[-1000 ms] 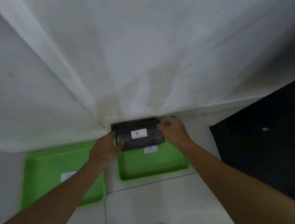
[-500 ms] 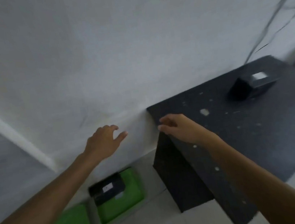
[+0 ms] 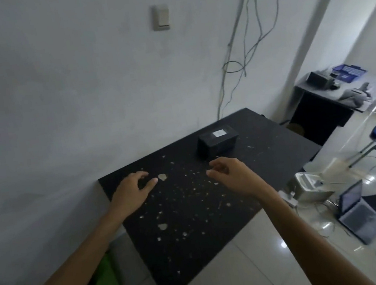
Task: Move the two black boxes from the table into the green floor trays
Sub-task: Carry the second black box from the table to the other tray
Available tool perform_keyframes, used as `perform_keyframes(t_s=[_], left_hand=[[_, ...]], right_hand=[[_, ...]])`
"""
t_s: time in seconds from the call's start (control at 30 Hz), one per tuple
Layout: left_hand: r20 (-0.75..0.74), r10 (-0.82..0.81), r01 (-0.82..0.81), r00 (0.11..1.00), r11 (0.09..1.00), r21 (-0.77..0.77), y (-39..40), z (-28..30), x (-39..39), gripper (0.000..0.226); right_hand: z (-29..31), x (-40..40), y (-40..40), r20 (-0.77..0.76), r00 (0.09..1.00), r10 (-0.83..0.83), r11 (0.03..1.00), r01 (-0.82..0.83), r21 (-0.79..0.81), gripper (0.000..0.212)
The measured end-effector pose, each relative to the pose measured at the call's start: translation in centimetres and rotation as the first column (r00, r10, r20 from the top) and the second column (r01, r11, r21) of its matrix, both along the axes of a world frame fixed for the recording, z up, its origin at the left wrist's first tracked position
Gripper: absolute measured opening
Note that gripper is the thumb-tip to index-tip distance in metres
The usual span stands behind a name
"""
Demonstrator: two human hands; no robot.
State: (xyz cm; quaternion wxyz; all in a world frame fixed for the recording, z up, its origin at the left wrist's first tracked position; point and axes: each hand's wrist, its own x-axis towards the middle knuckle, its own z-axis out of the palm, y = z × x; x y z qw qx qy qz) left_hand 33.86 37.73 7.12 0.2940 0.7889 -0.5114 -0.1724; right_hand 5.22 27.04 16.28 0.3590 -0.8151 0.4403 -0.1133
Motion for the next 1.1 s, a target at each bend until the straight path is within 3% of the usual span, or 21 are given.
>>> perform_keyframes(t_s=[0.17, 0.3, 0.57, 0.8, 1.1], left_hand=[[-0.247, 0.030, -0.023, 0.969, 0.999, 0.032, -7.1, -1.0, -6.6, 0.080], [-0.330, 0.080, -0.053, 0.941, 0.995, 0.090, -14.3, -3.9, -9.1, 0.081], [-0.348, 0.230, -0.117, 0.909, 0.942, 0.316, -27.7, -10.7, -11.3, 0.080], [-0.364, 0.326, -0.223, 0.873, 0.929, 0.296, -38.2, -10.5, -13.4, 0.091], [-0.389, 0.526, -0.397, 0.756, 0.841, 0.367, -48.6, -12.2, -13.7, 0.100]], right_hand=[[-2.5, -5.7, -5.2, -0.102, 0.995, -0.006, 1.000, 0.007, 0.016, 0.047], [-5.9, -7.5, -10.9, -0.136, 0.991, 0.004, 0.999, 0.003, 0.050, 0.036], [-9.5, -9.2, -24.9, -0.166, 0.985, -0.038, 0.989, 0.061, 0.133, 0.038], [-10.2, -9.3, -36.9, -0.236, 0.972, -0.016, 0.992, 0.045, 0.118, 0.053], [-16.5, -6.3, -49.9, -0.409, 0.892, 0.192, 0.979, -0.202, 0.018, 0.051]])
